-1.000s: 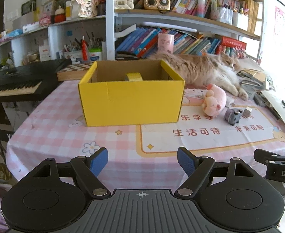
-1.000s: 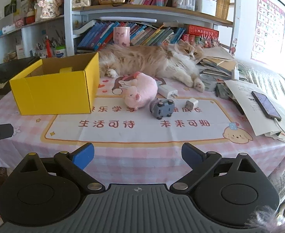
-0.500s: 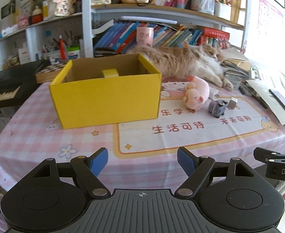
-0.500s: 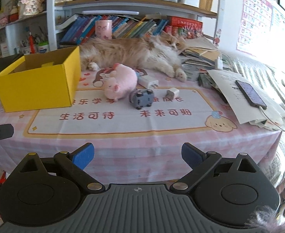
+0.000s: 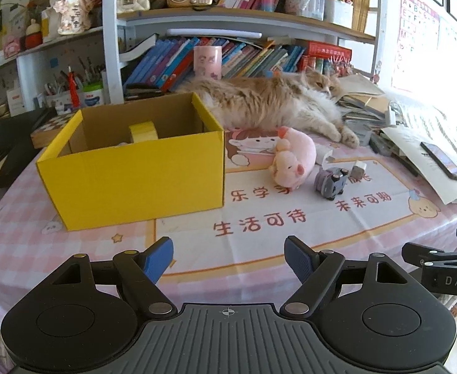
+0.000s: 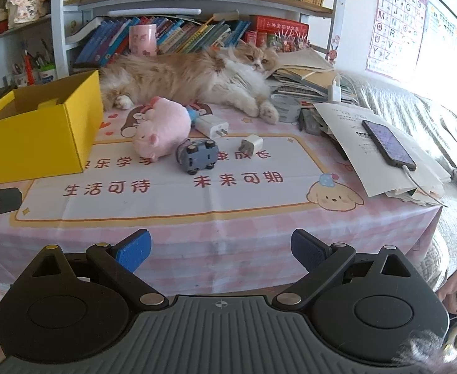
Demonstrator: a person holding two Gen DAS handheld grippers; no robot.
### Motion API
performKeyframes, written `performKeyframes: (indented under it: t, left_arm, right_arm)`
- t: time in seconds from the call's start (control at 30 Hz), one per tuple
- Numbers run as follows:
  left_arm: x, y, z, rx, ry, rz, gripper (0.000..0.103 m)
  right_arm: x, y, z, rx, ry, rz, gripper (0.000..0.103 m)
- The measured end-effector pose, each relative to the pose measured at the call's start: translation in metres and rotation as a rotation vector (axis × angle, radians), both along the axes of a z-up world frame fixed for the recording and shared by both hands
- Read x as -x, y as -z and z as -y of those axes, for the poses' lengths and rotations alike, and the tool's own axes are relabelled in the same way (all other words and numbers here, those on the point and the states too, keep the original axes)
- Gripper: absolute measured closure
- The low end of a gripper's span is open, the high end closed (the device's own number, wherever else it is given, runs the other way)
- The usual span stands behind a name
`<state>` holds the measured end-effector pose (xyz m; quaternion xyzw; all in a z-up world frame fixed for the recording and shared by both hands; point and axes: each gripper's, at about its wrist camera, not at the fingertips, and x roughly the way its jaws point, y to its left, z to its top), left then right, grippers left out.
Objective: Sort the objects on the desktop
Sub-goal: 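Move the right tool toward the small white charger plug while the left tool approaches the grey toy car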
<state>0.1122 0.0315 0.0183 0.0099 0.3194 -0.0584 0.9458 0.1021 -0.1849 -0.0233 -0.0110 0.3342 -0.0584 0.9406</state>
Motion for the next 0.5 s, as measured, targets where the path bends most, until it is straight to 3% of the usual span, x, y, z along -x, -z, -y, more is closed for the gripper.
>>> performKeyframes:
  t: [0.5]
  left_arm:
    - [-0.039, 0.002, 0.038, -0.002, -0.030, -0.020, 0.022]
  right_arm:
    - [-0.051, -0.001, 0.036, 0.017, -0.059, -0.030, 0.006]
